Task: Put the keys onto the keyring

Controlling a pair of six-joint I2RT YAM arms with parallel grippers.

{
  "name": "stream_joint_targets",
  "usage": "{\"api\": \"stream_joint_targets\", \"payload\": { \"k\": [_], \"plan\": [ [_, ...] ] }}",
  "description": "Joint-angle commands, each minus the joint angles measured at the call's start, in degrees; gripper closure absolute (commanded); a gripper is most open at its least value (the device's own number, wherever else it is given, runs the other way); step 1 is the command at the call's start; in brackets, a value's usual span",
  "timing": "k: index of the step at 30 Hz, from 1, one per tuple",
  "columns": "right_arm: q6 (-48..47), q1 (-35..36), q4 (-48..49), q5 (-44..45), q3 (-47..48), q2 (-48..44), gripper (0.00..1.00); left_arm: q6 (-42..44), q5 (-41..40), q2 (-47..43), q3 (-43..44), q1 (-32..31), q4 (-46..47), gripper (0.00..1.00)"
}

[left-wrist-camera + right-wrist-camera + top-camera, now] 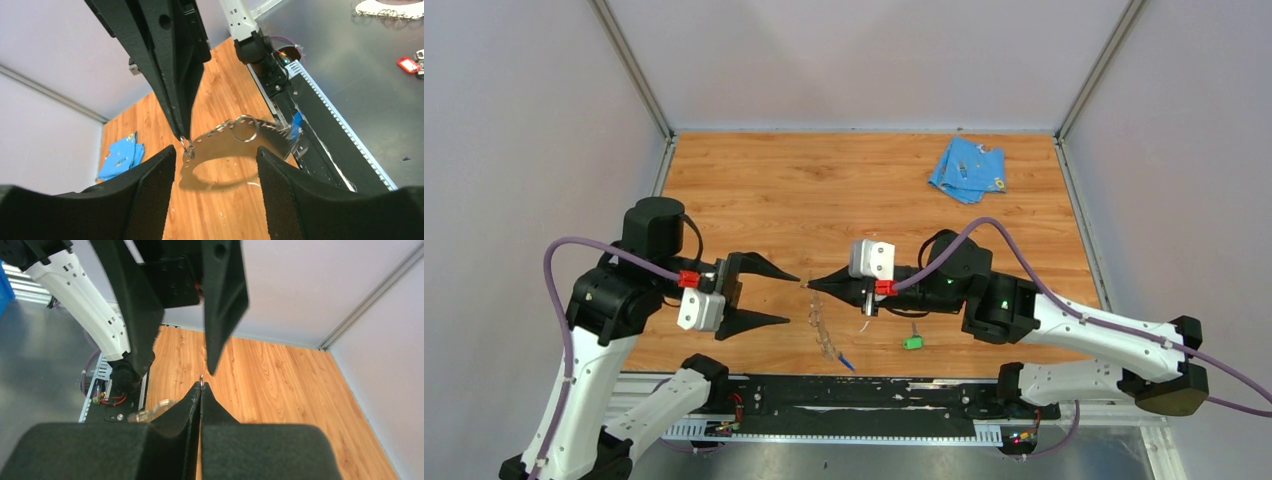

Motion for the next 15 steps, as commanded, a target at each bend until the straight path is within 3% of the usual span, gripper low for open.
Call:
{"api": "stream_joint_targets", "payload": {
  "k": [1, 8, 15],
  "plan": [
    [5.6, -2.0, 12.8, 3.3, -3.4, -4.3, 0.99, -3.0, -3.0, -2.2, -1.0, -0.4, -0.3, 0.35],
    [6.4, -2.0, 11.3, 3.7, -3.5, -5.1, 1.0, -13.8, -3.2, -0.8, -1.6, -0.4, -0.5, 0.24],
    [6.7, -2.1, 8.6, 4.1, -1.7, -4.0, 0.99, -15.1, -5.7, 2.2, -2.1, -0.3, 0.0, 0.28]
  ]
}}
